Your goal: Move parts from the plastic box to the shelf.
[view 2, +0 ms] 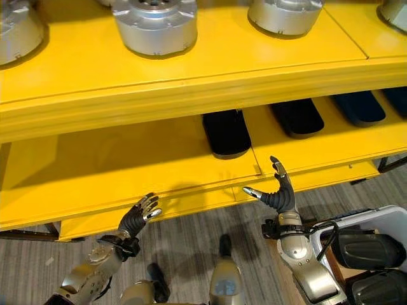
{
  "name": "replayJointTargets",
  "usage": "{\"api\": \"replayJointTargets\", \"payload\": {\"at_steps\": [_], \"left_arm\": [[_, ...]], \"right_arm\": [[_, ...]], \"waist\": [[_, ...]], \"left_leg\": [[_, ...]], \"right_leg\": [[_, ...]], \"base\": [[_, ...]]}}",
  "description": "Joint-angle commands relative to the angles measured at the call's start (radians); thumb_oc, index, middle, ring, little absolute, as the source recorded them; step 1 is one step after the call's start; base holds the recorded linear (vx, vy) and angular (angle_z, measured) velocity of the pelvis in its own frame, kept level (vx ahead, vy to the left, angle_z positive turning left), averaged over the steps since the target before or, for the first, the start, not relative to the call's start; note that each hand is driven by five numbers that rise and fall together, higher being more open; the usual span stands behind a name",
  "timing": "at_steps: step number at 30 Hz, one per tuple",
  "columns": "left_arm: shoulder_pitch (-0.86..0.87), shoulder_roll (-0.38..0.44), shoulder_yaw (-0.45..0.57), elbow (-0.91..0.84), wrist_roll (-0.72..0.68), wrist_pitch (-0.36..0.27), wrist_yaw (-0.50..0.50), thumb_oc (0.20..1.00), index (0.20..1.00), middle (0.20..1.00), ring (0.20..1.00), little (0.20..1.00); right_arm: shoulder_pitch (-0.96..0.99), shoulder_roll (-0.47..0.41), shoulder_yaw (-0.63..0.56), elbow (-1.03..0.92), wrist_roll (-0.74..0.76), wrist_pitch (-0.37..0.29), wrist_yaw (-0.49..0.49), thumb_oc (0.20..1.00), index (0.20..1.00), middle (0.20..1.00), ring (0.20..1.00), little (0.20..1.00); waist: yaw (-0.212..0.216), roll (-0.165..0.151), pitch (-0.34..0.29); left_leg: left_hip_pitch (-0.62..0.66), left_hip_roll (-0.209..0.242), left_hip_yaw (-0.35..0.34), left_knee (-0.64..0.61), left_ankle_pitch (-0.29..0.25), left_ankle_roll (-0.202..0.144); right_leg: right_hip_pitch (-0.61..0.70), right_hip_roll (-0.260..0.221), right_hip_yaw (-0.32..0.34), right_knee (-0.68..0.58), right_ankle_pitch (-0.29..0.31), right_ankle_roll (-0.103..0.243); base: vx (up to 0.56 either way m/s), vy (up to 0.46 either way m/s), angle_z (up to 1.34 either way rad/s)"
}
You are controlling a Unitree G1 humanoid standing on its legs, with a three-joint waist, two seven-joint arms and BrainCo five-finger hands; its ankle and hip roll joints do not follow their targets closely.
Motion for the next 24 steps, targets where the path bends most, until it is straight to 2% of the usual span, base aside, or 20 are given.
{"api": "replayJointTargets", "payload": {"at_steps": [1, 3, 7, 8, 9, 11, 12, 14, 18, 23, 24], "left_arm": [[0.019, -0.016, 0.064, -0.102, -0.007, -0.037, -0.009, 1.000, 1.000, 1.000, 1.000, 1.000], [0.040, -0.016, 0.076, -0.103, -0.004, -0.046, -0.008, 1.000, 1.000, 1.000, 1.000, 1.000], [0.076, -0.010, 0.101, -0.084, -0.007, -0.069, -0.017, 1.000, 1.000, 1.000, 1.000, 1.000], [0.085, -0.004, 0.111, -0.084, -0.014, -0.076, -0.024, 1.000, 1.000, 1.000, 1.000, 1.000], [0.092, 0.001, 0.123, -0.086, -0.017, -0.079, -0.030, 1.000, 1.000, 1.000, 1.000, 1.000], [0.088, 0.002, 0.132, -0.088, -0.019, -0.083, -0.034, 1.000, 1.000, 1.000, 1.000, 1.000], [0.086, -0.002, 0.136, -0.092, -0.012, -0.090, -0.031, 1.000, 1.000, 1.000, 1.000, 1.000], [0.088, -0.010, 0.136, -0.097, -0.009, -0.097, -0.031, 1.000, 1.000, 1.000, 1.000, 1.000], [0.104, -0.001, 0.142, -0.132, 0.020, -0.110, -0.087, 1.000, 1.000, 1.000, 1.000, 1.000], [0.128, 0.020, 0.119, -0.150, 0.084, -0.136, -0.174, 1.000, 1.000, 1.000, 1.000, 1.000], [0.117, 0.029, 0.088, -0.128, 0.095, -0.169, -0.199, 1.000, 1.000, 1.000, 1.000, 1.000]], "right_arm": [[-0.069, -0.025, -0.030, -0.028, -0.021, -0.087, -0.005, 1.000, 1.000, 1.000, 1.000, 1.000], [-0.072, -0.016, -0.016, -0.021, -0.046, -0.102, 0.008, 1.000, 1.000, 1.000, 1.000, 1.000], [-0.070, -0.030, 0.004, -0.014, -0.089, -0.133, 0.034, 1.000, 1.000, 1.000, 1.000, 1.000], [-0.082, -0.050, 0.012, -0.005, -0.108, -0.164, 0.032, 1.000, 1.000, 1.000, 1.000, 1.000], [-0.103, -0.072, 0.015, -0.005, -0.121, -0.182, 0.033, 1.000, 1.000, 1.000, 1.000, 1.000], [-0.139, -0.085, 0.027, 0.003, -0.117, -0.175, 0.038, 1.000, 1.000, 1.000, 1.000, 1.000], [-0.159, -0.091, 0.037, 0.010, -0.114, -0.171, 0.037, 1.000, 1.000, 1.000, 1.000, 1.000], [-0.165, -0.097, 0.040, 0.012, -0.121, -0.165, 0.029, 1.000, 1.000, 1.000, 1.000, 1.000], [-0.133, -0.120, 0.014, 0.008, -0.094, -0.167, 0.000, 1.000, 1.000, 1.000, 1.000, 1.000], [-0.070, -0.123, -0.016, 0.031, -0.085, -0.165, -0.066, 1.000, 1.000, 1.000, 1.000, 1.000], [-0.044, -0.120, -0.032, 0.061, -0.078, -0.174, -0.108, 1.000, 1.000, 1.000, 1.000, 1.000]], "waist": [[0.024, 0.047, 0.002], [0.035, 0.044, 0.002], [0.067, 0.054, -0.015], [0.085, 0.054, -0.024], [0.106, 0.047, -0.034], [0.131, 0.032, -0.039], [0.142, 0.023, -0.036], [0.143, 0.024, -0.036], [0.122, 0.035, -0.039], [0.075, 0.043, -0.042], [0.038, 0.051, -0.048]], "left_leg": [[0.080, -0.060, 0.031, -0.096, -0.062, 0.104], [0.092, -0.058, 0.044, -0.109, -0.061, 0.105], [0.080, -0.033, 0.044, -0.126, -0.035, 0.118], [0.066, -0.021, 0.045, -0.121, -0.027, 0.118], [0.037, -0.012, 0.054, -0.101, -0.020, 0.114], [-0.020, 0.019, 0.077, -0.040, -0.010, 0.090], [-0.053, 0.049, 0.084, 0.003, 0.006, 0.070], [-0.069, 0.071, 0.089, 0.022, 0.021, 0.050], [-0.054, 0.091, 0.084, -0.010, 0.065, 0.019], [-0.025, 0.120, 0.094, -0.051, 0.096, -0.005], [-0.006, 0.146, 0.114, -0.074, 0.127, -0.027]], "right_leg": [[0.026, -0.092, -0.114, 0.112, -0.103, 0.085], [0.014, -0.093, -0.135, 0.145, -0.105, 0.089], [0.031, -0.032, -0.179, 0.321, -0.240, 0.036], [0.052, -0.003, -0.199, 0.388, -0.309, 0.011], [0.085, 0.021, -0.218, 0.402, -0.361, -0.007], [0.167, 0.049, -0.263, 0.303, -0.422, -0.041], [0.210, 0.064, -0.279, 0.226, -0.428, -0.061], [0.236, 0.079, -0.286, 0.172, -0.422, -0.072], [0.226, 0.098, -0.285, 0.135, -0.396, -0.081], [0.203, 0.110, -0.262, 0.123, -0.385, -0.094], [0.193, 0.116, -0.249, 0.111, -0.381, -0.098]], "base": [[-0.01, 0.043, -0.64], [-0.01, 0.027, -1.08], [-0.05, -0.052, -0.52], [-0.09, -0.230, -0.69], [-0.08, -0.277, -0.62], [-0.05, -0.370, -0.81], [-0.02, -0.392, -0.87], [-0.01, -0.288, -0.68], [-0.01, -0.172, -0.38], [0.00, -0.156, -0.20], [0.01, -0.172, -0.13]]}}
